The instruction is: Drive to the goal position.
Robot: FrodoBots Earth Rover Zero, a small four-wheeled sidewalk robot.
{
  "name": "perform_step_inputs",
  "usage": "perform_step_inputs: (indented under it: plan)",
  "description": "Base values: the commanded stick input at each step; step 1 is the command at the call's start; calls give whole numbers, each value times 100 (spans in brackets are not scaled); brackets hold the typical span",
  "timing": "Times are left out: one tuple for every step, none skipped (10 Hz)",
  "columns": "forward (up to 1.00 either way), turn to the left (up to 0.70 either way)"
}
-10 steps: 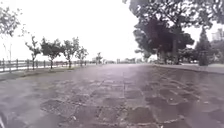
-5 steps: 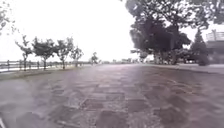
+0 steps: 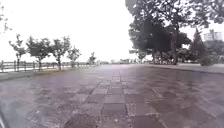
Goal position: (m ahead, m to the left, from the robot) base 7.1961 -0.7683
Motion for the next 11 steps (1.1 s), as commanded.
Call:
perform_step_inputs:
  plan:
    - [100, 0]
    - [100, 0]
    - [100, 0]
    - [100, 0]
    - [100, 0]
    - [100, 0]
    - [100, 0]
    - [100, 0]
    - [100, 0]
    - [100, 0]
    - [100, 0]
